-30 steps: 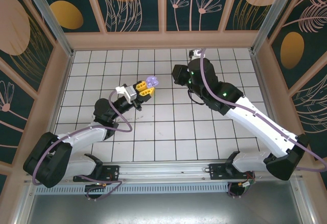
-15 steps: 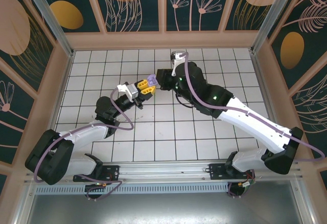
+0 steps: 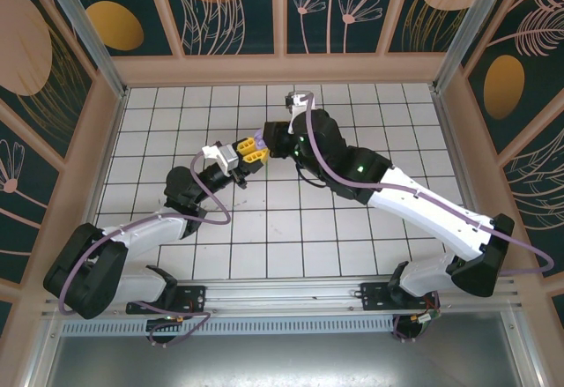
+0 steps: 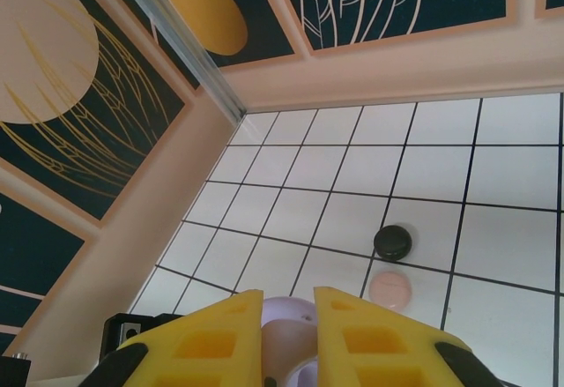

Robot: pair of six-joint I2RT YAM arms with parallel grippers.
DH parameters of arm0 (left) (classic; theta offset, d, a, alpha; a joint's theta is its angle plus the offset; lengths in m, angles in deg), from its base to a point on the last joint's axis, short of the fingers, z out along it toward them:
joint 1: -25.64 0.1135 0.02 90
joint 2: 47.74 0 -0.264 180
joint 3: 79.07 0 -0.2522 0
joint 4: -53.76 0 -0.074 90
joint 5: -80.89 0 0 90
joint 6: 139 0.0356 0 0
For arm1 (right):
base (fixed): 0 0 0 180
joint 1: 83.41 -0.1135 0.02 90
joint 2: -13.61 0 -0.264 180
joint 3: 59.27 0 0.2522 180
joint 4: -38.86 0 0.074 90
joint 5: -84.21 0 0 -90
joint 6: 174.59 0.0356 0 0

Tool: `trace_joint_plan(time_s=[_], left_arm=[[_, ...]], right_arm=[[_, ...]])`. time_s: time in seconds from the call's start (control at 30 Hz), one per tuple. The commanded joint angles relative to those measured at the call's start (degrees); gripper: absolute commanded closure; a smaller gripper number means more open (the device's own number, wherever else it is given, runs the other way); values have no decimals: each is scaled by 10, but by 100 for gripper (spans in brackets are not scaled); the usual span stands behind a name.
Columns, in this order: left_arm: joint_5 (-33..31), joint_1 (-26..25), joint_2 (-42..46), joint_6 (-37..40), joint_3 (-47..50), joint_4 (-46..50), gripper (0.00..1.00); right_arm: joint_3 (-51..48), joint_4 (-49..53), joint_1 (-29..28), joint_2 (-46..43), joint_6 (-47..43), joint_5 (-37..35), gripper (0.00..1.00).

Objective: Insert wireless bluetooth earbuds into charging case

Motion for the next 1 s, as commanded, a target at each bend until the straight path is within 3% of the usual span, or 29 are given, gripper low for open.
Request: trace_joint_plan(time_s=[0.0,0.57,0.97], left_arm=[[12,-3,8,-11,-13,-22,100],[14,-3,12,-21,-15,-28,100],[11,-3,10,-20,-19,-26,100]], right_arm=[[-10,-24,-6,-1,-4,-16,82],[-45,-39,-8,-2,-14,-35,83],[-53,-34,-72,19,-84,-107,84]])
